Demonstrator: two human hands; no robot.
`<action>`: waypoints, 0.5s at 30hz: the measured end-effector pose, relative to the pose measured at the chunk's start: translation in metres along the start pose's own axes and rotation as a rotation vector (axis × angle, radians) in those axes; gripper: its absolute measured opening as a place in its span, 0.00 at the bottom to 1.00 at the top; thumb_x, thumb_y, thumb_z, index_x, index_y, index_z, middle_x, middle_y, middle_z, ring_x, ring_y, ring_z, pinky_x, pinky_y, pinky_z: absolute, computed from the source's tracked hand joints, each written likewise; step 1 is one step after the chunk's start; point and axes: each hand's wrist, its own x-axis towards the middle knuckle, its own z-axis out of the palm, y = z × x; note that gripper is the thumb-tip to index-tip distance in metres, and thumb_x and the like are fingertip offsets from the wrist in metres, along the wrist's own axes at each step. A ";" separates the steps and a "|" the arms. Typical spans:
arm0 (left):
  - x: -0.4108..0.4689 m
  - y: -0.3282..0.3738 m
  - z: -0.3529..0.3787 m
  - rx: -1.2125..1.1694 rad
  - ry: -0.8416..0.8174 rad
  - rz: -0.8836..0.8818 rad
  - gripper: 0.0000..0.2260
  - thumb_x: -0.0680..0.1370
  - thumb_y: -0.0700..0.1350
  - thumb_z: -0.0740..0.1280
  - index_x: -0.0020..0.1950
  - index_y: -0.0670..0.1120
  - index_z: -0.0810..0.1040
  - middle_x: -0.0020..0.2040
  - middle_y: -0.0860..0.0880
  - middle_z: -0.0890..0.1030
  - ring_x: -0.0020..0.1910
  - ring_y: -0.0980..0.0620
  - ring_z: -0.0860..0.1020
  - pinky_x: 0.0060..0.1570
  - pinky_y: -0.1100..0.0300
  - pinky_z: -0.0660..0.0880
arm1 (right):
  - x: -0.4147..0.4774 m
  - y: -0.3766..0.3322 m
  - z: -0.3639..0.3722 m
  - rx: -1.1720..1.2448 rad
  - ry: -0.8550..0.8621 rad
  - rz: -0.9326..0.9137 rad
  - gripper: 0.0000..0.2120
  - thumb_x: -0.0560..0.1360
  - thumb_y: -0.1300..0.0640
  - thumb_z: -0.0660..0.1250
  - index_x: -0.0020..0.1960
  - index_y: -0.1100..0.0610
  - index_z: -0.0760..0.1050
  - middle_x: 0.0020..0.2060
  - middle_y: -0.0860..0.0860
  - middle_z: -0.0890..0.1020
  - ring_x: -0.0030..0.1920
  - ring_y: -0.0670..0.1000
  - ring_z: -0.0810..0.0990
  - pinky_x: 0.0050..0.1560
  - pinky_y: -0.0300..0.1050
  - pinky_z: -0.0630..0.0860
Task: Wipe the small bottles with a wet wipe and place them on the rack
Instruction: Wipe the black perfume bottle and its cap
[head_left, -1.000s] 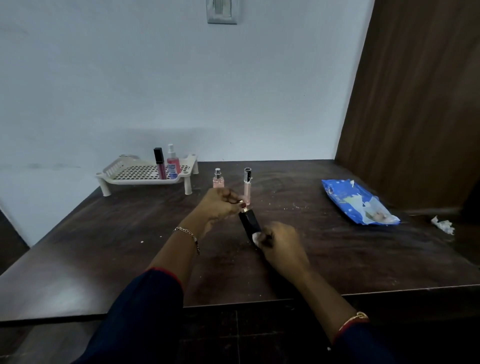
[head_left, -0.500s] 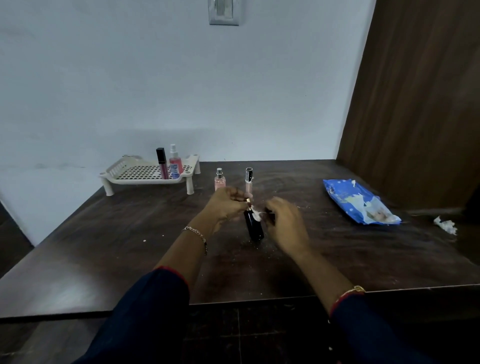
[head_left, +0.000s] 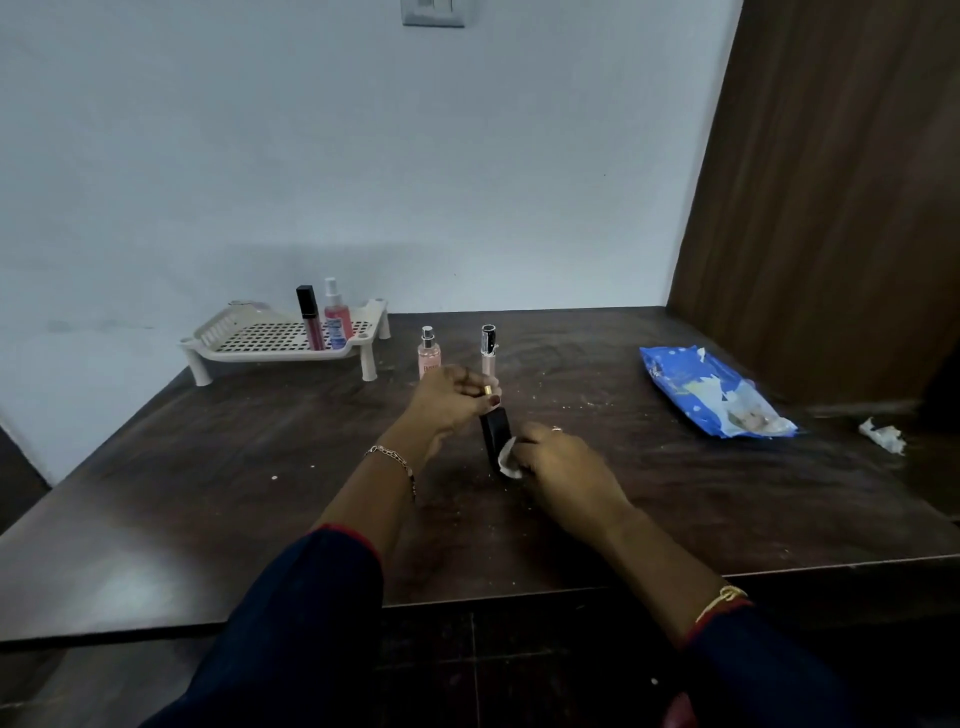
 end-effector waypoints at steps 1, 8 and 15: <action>0.000 0.001 -0.001 -0.010 -0.014 0.006 0.07 0.70 0.28 0.70 0.45 0.36 0.78 0.38 0.47 0.80 0.32 0.63 0.80 0.33 0.73 0.75 | -0.003 0.002 -0.001 -0.038 -0.032 -0.029 0.08 0.73 0.62 0.62 0.49 0.58 0.78 0.49 0.53 0.76 0.48 0.56 0.76 0.41 0.48 0.69; -0.007 0.009 -0.007 -0.012 -0.134 0.035 0.10 0.72 0.28 0.67 0.52 0.34 0.77 0.52 0.37 0.81 0.45 0.55 0.80 0.41 0.71 0.78 | -0.010 0.025 -0.008 0.032 0.023 0.138 0.10 0.71 0.66 0.62 0.48 0.57 0.78 0.49 0.52 0.77 0.50 0.55 0.77 0.45 0.46 0.71; -0.013 0.012 -0.013 -0.055 -0.206 0.043 0.11 0.73 0.26 0.65 0.48 0.41 0.72 0.54 0.38 0.79 0.53 0.51 0.79 0.44 0.69 0.78 | -0.001 0.019 -0.008 0.342 0.297 0.230 0.13 0.66 0.73 0.65 0.41 0.58 0.81 0.42 0.50 0.82 0.43 0.48 0.79 0.45 0.39 0.75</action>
